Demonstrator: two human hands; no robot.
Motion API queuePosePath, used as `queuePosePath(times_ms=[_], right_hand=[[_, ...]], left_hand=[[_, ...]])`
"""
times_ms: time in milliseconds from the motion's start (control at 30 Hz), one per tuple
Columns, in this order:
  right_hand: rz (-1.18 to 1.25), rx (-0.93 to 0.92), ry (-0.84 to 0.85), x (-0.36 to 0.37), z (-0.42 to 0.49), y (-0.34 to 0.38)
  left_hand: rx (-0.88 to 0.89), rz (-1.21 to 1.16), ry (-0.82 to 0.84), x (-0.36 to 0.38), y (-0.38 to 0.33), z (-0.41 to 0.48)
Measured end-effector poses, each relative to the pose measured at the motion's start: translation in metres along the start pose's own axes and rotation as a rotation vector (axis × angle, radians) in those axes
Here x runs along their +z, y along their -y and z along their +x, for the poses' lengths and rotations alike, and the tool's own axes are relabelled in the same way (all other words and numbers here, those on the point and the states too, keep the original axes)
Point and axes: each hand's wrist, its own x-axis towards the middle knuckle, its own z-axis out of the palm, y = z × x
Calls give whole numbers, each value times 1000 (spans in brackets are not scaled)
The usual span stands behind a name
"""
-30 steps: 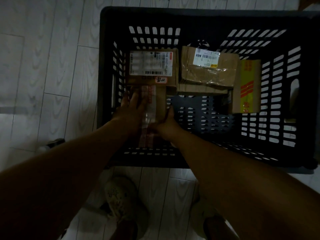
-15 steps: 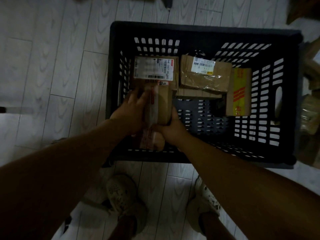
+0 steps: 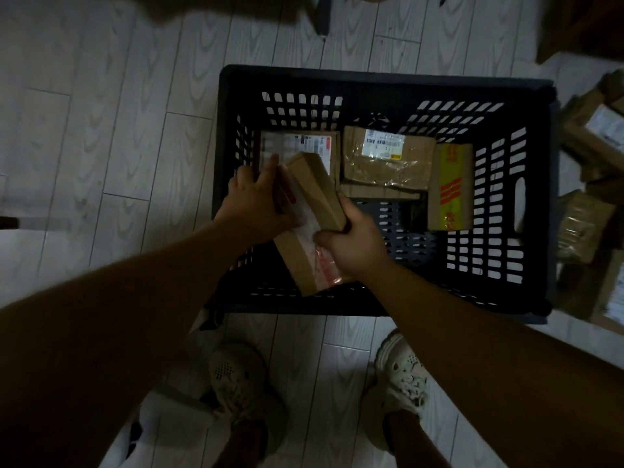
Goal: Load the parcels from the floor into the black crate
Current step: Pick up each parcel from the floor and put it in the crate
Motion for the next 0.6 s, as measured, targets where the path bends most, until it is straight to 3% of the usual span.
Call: queuePosePath(times_ms=[100,267,333,467,600], right_hand=[[-94,-48,76,-17,6,10],[-290,-63,220,-32,18,12],[-316,-41,156,-27,20,7],[-242,221,-213,-14,17,-6],[-73,315,-155,-1,22,-14]], left_hand=[[-36,-86,-18,-3,5,0],[-109,-437,59,7,15,-5],[-135,-421,42,13,14,-6],[-221,-306,100,21,11,-5],[-240,-228,121,36,11,-12]])
